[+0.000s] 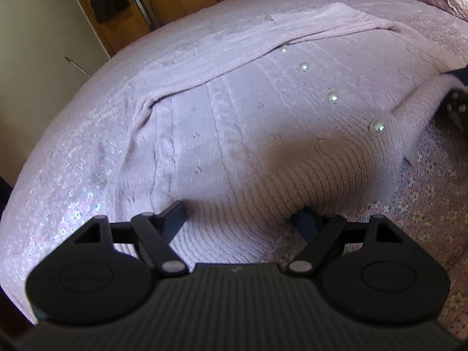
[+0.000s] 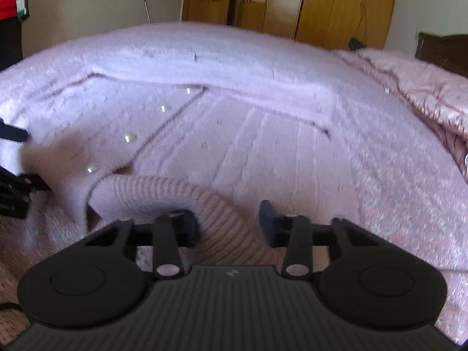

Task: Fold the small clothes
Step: 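Grasp the ribbed hem with the right tool while the left tool reaches the hem, then lift the hem with both tools and fold it toward the collar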

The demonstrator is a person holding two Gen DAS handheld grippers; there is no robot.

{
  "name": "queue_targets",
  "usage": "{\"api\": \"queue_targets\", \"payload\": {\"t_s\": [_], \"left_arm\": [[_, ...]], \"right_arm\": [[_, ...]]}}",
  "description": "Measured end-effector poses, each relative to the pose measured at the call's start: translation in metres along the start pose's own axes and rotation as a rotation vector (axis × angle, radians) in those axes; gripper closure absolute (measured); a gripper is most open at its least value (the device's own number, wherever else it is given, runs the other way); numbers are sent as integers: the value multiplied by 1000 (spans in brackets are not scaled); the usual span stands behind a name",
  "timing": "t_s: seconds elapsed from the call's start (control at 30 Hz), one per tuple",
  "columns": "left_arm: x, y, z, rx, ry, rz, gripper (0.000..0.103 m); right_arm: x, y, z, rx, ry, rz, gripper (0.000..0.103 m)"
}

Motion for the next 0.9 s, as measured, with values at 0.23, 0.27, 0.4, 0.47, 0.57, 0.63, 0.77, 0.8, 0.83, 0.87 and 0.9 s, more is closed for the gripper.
{"api": "queue_targets", "payload": {"t_s": [0.23, 0.27, 0.4, 0.47, 0.57, 0.63, 0.77, 0.8, 0.83, 0.87, 0.9], "left_arm": [[-7, -5, 3, 41, 24, -13, 21], [-8, -7, 4, 48, 32, -12, 21], [-11, -10, 9, 78, 67, -14, 21], [-12, -9, 11, 87, 79, -26, 24], [-16, -5, 9, 130, 89, -43, 58], [-18, 0, 6, 128, 75, -59, 85], [-25, 4, 16, 162, 159, -58, 89], [-28, 4, 22, 173, 195, -60, 90], [-32, 6, 27, 181, 224, -66, 90], [-36, 8, 32, 182, 243, -78, 90], [-41, 12, 36, 180, 257, -96, 90]], "right_arm": [[-23, 12, -7, -8, -98, -112, 81], [-27, 13, -9, -10, -108, -126, 83], [-42, 15, -11, -41, -139, -155, 86], [-47, 16, -13, -52, -156, -161, 87], [-51, 17, -14, -59, -176, -163, 87], [-51, 18, -13, -63, -180, -164, 88], [-54, 19, -16, -70, -208, -166, 88], [-55, 20, -17, -70, -212, -168, 88], [-57, 20, -18, -70, -214, -172, 88], [-60, 21, -19, -69, -214, -178, 88], [-63, 22, -19, -67, -213, -182, 89]]}}
Point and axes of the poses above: each gripper's, at about its wrist camera, not at the fingertips, and y roughly against the way its jaws point, z to its left, x to its underside, the point moved 4 cm from there along -y, roughly the way its jaws point, and after that the axes turned 7 degrees about -x, right-handed, at the moved point
